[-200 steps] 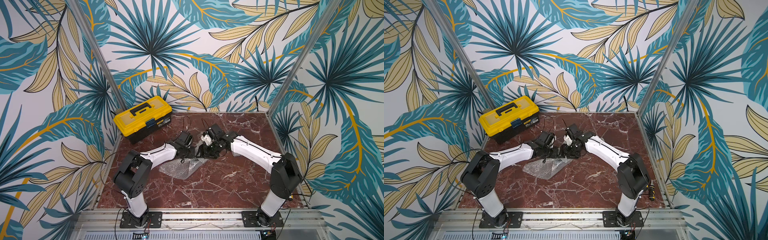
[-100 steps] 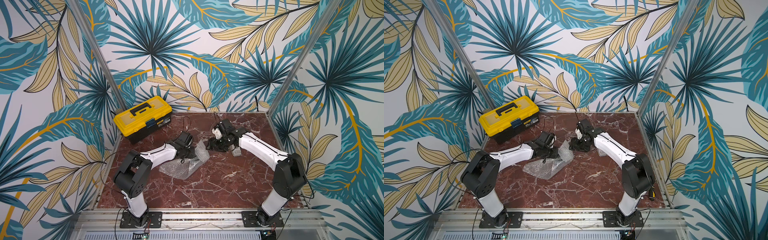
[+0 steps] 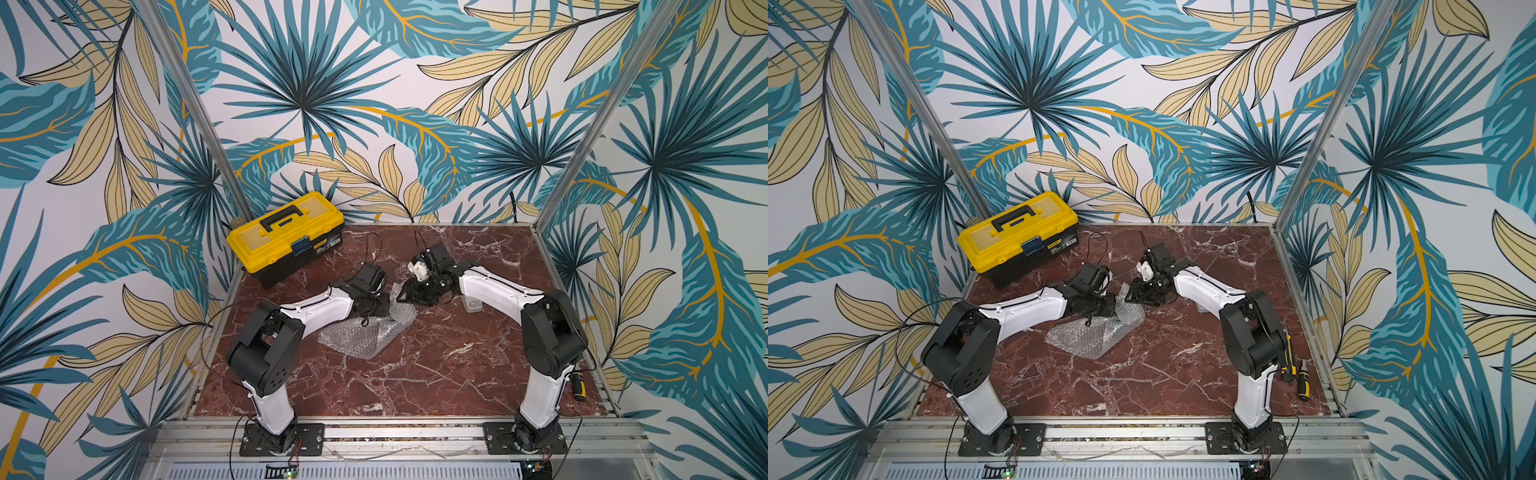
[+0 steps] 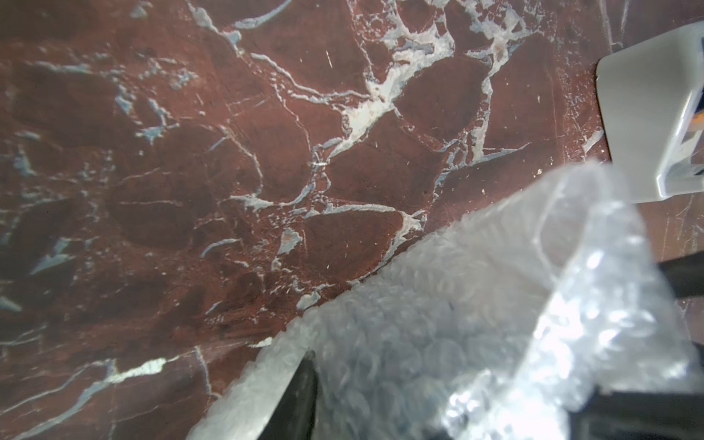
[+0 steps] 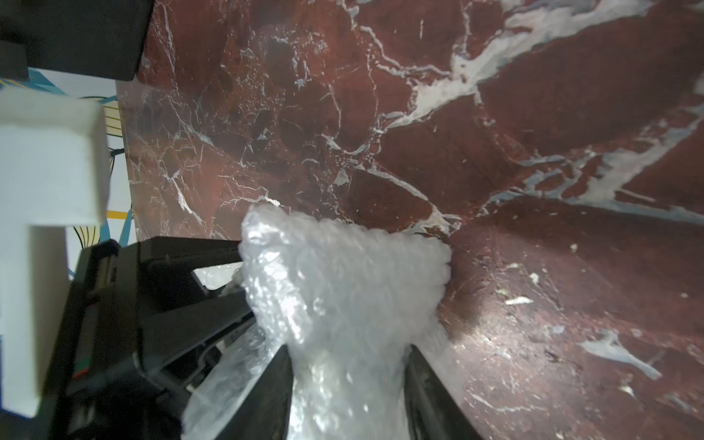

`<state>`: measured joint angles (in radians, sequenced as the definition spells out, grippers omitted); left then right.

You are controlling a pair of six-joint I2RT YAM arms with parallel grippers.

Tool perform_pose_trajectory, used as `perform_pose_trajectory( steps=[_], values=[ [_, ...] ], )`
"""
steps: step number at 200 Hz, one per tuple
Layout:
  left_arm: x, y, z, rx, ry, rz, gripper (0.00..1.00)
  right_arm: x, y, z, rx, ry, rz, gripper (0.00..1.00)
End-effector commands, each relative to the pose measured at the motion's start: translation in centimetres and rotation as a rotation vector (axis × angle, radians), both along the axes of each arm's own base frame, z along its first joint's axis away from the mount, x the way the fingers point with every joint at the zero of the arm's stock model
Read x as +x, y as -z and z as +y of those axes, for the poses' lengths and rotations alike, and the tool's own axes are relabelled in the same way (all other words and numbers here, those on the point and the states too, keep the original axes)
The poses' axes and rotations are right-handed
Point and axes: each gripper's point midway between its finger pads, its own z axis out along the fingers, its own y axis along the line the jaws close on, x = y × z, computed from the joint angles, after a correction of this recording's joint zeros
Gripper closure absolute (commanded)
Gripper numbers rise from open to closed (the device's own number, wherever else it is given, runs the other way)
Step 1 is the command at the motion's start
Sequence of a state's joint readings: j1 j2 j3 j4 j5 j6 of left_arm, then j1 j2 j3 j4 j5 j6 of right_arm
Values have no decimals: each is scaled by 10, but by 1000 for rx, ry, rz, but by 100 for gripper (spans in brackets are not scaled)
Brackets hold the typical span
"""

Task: Wrap mugs in bubble wrap
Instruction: Wrap the mug in bubble wrap.

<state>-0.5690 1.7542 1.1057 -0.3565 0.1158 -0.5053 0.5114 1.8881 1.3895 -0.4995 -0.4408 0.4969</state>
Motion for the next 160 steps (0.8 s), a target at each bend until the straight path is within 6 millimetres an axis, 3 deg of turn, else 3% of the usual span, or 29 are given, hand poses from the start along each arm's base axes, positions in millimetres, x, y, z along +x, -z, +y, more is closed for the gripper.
perform_pose_trajectory(
  steps=[1, 101, 132, 160],
  values=[
    [-4, -10, 2, -5, 4, -28, 68, -13, 22, 2, -57, -32, 44, 56],
    [-8, -53, 8, -38, -8, -90, 61, -35, 62, -13, -377, -93, 72, 61],
    [-16, -64, 25, -10, -39, -99, 59, -41, 72, -14, -461, -118, 87, 62],
    [-29, -67, 56, 28, -110, -72, 56, -42, 76, -13, -514, -141, 94, 65]
  ],
)
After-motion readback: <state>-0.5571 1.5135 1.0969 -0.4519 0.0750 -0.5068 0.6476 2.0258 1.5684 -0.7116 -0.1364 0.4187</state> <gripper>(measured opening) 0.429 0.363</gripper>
